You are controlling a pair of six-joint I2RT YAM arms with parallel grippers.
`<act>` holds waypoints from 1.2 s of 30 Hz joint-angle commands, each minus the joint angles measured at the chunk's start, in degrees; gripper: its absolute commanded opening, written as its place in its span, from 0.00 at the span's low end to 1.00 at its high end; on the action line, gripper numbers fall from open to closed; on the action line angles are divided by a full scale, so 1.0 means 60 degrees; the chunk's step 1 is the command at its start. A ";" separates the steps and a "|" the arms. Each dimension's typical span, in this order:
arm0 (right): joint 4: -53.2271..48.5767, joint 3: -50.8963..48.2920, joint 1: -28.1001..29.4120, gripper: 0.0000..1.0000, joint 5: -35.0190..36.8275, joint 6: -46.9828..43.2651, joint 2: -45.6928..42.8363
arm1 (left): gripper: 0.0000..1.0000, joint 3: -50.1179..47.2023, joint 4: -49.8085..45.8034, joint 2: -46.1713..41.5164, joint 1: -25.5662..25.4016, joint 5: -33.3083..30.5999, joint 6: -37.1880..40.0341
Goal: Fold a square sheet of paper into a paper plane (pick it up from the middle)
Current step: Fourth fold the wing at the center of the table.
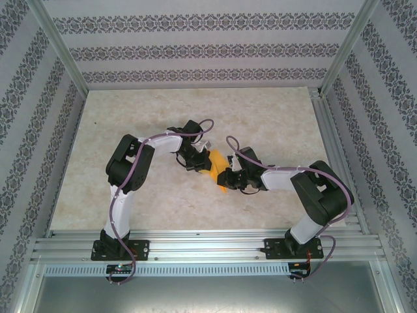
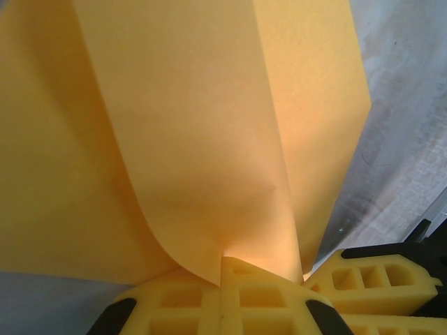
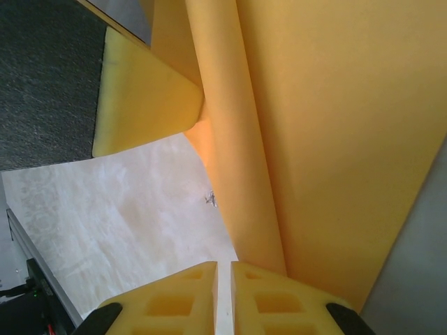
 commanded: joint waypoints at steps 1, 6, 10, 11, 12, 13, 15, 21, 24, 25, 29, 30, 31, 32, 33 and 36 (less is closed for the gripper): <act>0.0112 -0.0091 -0.0115 0.14 -0.0132 0.0029 0.0070 | 0.01 0.0247 -0.0317 0.0251 0.0103 -0.0173 0.0333; -0.0309 -0.0007 -0.0139 0.14 0.0058 -0.0130 0.0075 | 0.01 0.0404 -0.0422 0.0384 0.0114 -0.0185 0.0380; -0.0018 -0.0326 -0.0148 0.14 -0.0039 -0.0015 0.0201 | 0.01 0.0439 -0.0540 0.0409 0.0114 -0.0270 0.0421; 0.0003 -0.0376 -0.0147 0.14 -0.0034 -0.0013 0.0228 | 0.01 0.0443 -0.0550 0.0415 0.0112 -0.0285 0.0418; 0.0035 -0.0402 -0.0146 0.14 -0.0050 0.0011 0.0262 | 0.01 0.0448 -0.0555 0.0433 0.0115 -0.0298 0.0423; 0.0071 -0.0410 -0.0146 0.14 -0.0090 0.0025 0.0281 | 0.01 0.0449 -0.0549 0.0437 0.0109 -0.0290 0.0426; 0.0289 -0.0482 -0.0146 0.14 -0.0249 0.0132 0.0279 | 0.01 0.0493 -0.0571 0.0438 0.0125 -0.0290 0.0423; 0.0413 -0.0388 -0.0188 0.16 -0.0496 0.0340 -0.0392 | 0.01 0.0612 -0.0732 0.0456 0.0155 -0.0282 0.0548; 0.0177 -0.0391 -0.0326 0.16 -0.0415 0.0300 -0.0841 | 0.00 0.0647 -0.0813 0.0467 0.0223 -0.0192 0.0686; 0.0124 -0.0416 -0.0384 0.16 -0.0395 0.0289 -0.0953 | 0.00 0.0661 -0.0821 0.0480 0.0240 -0.0124 0.0735; -0.0044 -0.0483 -0.0542 0.16 -0.0441 0.0163 -0.0976 | 0.00 0.0617 -0.0729 0.0512 0.0418 0.0378 0.0804; -0.0028 -0.0483 -0.0542 0.16 -0.0463 0.0134 -0.0907 | 0.00 0.0613 -0.0748 0.0513 0.0444 0.0392 0.0861; 0.0013 -0.0497 -0.0541 0.16 -0.0477 0.0165 -0.0833 | 0.00 0.0641 -0.0796 0.0538 0.0462 0.0434 0.0922; 0.0091 -0.0512 -0.0542 0.16 -0.0518 0.0208 -0.0737 | 0.00 0.0680 -0.0857 0.0563 0.0473 0.0458 0.0991; 0.0191 -0.0512 -0.0538 0.16 -0.0575 0.0257 -0.0647 | 0.00 0.0687 -0.0870 0.0580 0.0494 0.0473 0.1010; 0.0566 -0.0532 -0.0484 0.16 -0.0731 0.0455 -0.0521 | 0.00 0.0771 -0.1040 0.0675 0.0524 0.0473 0.1170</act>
